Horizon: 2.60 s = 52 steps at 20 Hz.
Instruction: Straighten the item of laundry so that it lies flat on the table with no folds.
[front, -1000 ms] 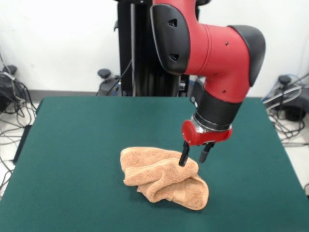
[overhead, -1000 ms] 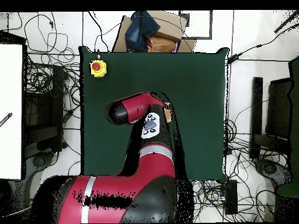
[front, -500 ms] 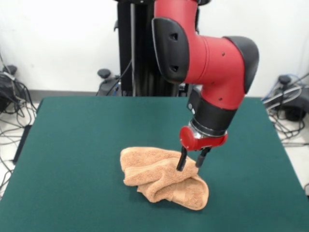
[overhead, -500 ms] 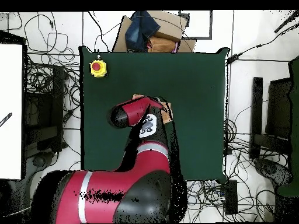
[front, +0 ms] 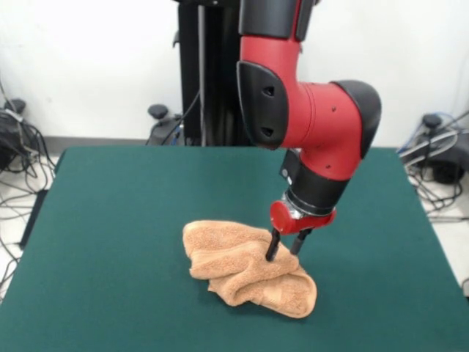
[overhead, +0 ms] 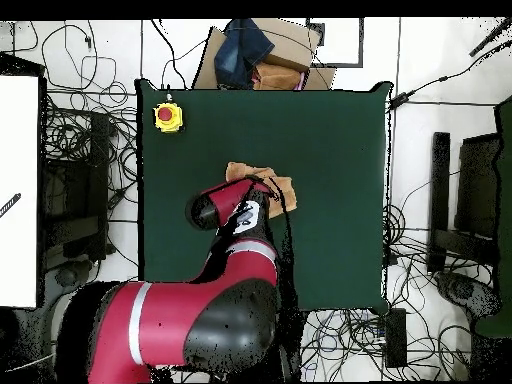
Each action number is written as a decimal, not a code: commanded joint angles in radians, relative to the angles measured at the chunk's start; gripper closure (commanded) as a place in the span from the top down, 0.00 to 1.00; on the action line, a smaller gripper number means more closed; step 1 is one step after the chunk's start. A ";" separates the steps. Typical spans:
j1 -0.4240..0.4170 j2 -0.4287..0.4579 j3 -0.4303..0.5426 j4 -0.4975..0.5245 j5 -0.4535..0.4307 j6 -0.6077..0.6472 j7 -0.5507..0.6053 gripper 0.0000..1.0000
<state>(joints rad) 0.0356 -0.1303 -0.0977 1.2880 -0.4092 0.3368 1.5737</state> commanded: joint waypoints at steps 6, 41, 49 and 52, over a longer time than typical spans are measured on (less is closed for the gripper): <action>0.019 0.068 -0.001 -0.039 0.003 -0.041 0.148 1.00; 0.083 0.119 0.000 -0.098 0.041 -0.027 0.189 1.00; 0.080 0.149 -0.028 -0.137 0.039 -0.030 0.188 1.00; 0.073 0.148 -0.031 -0.134 0.038 -0.028 0.184 1.00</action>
<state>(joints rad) 0.1111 -0.0404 -0.1441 1.2027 -0.4084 0.3239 1.5737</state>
